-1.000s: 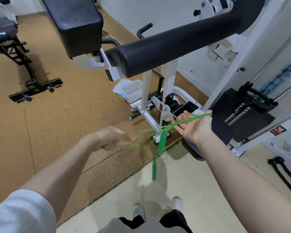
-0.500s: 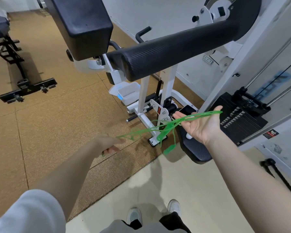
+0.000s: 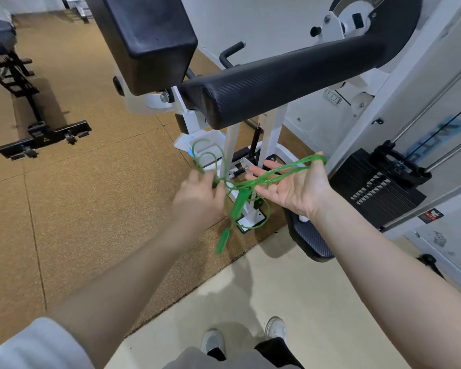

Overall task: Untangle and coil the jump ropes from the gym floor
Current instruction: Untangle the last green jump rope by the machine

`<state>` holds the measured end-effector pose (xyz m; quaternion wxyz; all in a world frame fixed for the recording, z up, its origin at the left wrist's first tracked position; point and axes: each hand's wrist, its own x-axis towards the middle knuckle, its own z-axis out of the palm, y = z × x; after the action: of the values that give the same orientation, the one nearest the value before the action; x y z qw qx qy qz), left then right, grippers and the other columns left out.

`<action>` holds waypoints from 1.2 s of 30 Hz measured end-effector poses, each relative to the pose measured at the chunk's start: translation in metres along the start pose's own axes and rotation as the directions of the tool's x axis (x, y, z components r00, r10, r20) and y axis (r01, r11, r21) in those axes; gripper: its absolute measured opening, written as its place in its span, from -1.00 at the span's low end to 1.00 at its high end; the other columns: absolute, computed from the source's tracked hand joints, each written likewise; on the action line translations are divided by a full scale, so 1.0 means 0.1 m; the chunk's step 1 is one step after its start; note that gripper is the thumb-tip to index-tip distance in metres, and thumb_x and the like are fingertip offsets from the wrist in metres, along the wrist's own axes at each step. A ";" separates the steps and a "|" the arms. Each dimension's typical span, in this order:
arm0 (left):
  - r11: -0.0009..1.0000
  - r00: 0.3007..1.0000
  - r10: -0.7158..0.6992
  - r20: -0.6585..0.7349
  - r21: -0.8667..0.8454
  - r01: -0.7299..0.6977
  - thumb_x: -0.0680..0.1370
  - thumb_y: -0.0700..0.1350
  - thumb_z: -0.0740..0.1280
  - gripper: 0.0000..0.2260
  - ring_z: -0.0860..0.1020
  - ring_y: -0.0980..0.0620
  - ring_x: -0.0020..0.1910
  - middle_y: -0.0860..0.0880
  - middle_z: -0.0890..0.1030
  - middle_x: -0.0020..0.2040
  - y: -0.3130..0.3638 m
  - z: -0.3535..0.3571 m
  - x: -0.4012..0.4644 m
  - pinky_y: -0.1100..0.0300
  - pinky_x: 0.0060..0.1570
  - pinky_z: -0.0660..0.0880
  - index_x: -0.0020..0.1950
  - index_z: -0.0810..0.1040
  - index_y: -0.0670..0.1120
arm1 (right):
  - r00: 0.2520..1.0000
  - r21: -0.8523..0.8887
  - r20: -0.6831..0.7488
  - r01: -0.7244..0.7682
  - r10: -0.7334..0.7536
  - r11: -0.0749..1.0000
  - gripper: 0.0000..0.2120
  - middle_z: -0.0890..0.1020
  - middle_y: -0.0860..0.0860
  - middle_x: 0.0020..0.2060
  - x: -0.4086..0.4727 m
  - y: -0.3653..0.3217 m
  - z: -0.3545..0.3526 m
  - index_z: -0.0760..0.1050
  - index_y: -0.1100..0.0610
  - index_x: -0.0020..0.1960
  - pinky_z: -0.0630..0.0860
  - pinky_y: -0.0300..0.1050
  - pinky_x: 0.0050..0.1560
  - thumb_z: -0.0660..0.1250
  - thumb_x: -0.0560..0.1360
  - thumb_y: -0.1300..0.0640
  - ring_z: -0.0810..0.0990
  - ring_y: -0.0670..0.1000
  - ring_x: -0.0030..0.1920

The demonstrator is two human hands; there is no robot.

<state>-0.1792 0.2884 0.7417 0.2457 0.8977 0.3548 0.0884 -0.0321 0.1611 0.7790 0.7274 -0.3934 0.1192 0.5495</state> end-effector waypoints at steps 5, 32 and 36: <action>0.749 0.997 0.070 0.029 -0.662 -0.033 0.65 -0.01 0.05 -0.81 0.52 0.02 -0.20 -0.02 0.53 -0.21 0.17 -0.04 -0.22 0.16 -0.11 0.45 0.07 0.40 -0.06 | 0.999 0.023 0.041 -0.010 0.009 1.000 0.00 0.55 0.33 0.17 -0.04 0.03 0.13 0.26 0.24 0.40 0.59 0.25 -0.29 -0.27 0.37 -0.53 0.59 0.40 0.02; 0.935 0.782 0.172 0.599 -0.349 0.062 0.58 -0.02 0.26 -0.75 0.43 0.11 -0.49 -0.02 0.52 -0.37 -0.38 -0.34 0.08 0.26 -0.40 0.41 -0.17 0.47 -0.19 | 0.930 -0.920 -0.092 -0.216 -0.356 -0.326 -0.73 0.59 0.15 -0.01 0.21 -0.09 -0.40 0.54 0.19 0.14 0.39 -0.12 -0.19 0.27 0.45 0.28 0.53 0.12 -0.01; 0.897 0.748 0.262 0.610 -0.440 0.044 0.57 -0.06 0.27 -0.82 0.44 0.06 -0.40 0.02 0.54 -0.37 -0.32 -0.38 0.09 0.20 -0.30 0.42 -0.17 0.52 -0.12 | 0.977 -0.813 -0.129 -0.202 -0.169 -0.546 -0.49 0.38 0.14 0.36 0.16 0.08 -0.22 0.28 0.12 0.43 0.41 -0.01 0.23 0.12 0.48 0.29 0.36 0.17 0.32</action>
<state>-0.2044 0.3287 0.7577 0.5386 0.8145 0.1632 -0.1414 -0.0272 0.1574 0.7511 -0.0302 -0.8779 -0.3440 0.3316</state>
